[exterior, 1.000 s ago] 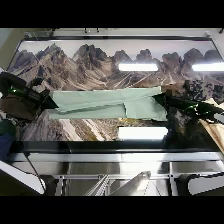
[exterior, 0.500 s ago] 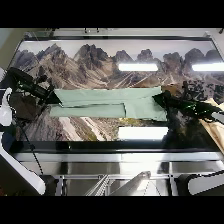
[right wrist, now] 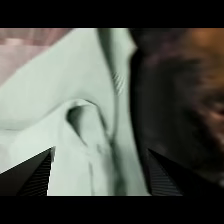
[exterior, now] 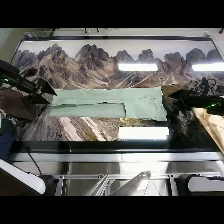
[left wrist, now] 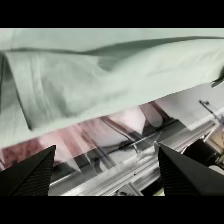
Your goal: Fold the shirts.
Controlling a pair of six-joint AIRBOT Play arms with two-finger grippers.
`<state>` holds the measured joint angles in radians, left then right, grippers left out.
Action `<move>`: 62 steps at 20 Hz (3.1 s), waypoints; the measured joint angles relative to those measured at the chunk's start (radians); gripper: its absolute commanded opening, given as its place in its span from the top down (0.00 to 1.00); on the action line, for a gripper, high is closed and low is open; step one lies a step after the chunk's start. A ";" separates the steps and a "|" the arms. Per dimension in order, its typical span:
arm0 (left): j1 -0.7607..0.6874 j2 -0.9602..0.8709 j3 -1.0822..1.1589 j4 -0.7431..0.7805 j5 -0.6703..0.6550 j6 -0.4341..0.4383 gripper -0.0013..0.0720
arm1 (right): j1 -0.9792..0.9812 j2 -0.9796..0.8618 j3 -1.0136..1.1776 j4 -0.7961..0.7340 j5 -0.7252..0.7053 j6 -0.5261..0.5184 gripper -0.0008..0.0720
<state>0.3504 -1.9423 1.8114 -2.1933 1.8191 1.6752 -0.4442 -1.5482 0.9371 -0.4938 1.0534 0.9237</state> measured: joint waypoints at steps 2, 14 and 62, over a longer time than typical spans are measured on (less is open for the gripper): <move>0.007 0.071 -0.001 -0.001 -0.024 0.000 0.09 | -0.008 -0.002 0.014 -0.068 0.008 0.049 0.09; -0.058 0.254 -0.002 0.000 -0.089 -0.003 0.96 | 0.205 -0.220 0.190 -0.080 0.083 0.109 0.36; -0.170 0.632 -0.783 -0.247 -0.472 0.283 0.96 | 1.106 -0.486 0.824 0.333 -0.063 0.207 0.59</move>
<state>0.1802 -1.3098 1.0286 -2.4405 1.3468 1.9583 0.6621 -2.0342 1.7615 -0.1612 0.9901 1.1305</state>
